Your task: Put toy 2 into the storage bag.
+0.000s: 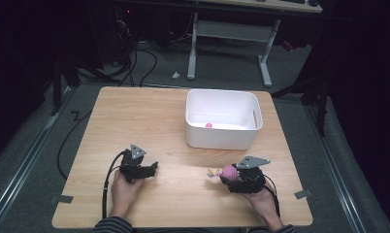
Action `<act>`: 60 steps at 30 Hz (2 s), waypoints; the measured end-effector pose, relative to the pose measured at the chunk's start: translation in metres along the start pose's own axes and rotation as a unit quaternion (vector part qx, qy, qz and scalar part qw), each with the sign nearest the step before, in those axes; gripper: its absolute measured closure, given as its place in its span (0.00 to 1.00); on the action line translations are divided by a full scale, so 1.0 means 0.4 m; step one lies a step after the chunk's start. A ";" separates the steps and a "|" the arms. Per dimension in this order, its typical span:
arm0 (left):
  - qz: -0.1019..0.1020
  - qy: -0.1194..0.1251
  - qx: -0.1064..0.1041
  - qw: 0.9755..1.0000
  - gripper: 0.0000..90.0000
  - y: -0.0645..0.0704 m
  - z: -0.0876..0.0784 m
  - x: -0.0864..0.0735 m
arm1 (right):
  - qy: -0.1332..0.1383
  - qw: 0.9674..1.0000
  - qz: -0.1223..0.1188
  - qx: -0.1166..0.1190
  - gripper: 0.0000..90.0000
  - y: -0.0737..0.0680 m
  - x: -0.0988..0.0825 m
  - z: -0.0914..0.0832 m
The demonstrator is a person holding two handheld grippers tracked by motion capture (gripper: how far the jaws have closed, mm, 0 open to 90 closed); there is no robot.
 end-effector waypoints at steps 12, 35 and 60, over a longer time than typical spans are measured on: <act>0.000 0.000 0.000 1.000 0.26 0.000 0.000 0.000 | 0.020 1.000 0.004 -0.014 0.36 0.031 0.027 -0.040; 0.001 -0.001 0.000 1.000 0.26 0.000 0.000 0.000 | 0.039 0.999 0.022 -0.003 0.36 0.069 0.087 -0.107; -0.001 0.000 0.002 1.000 0.26 -0.001 0.001 0.001 | 0.073 0.996 0.039 -0.015 0.36 0.139 0.214 -0.203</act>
Point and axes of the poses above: each handheld gripper's, and its own axes: z roughly forward along the jaws, x roughly out of its top, y roughly to its right, the point moved 5 cm from there along z, roughly forward along the jaws, and after that the axes turned 5 degrees about -x, right-handed, at the moved point
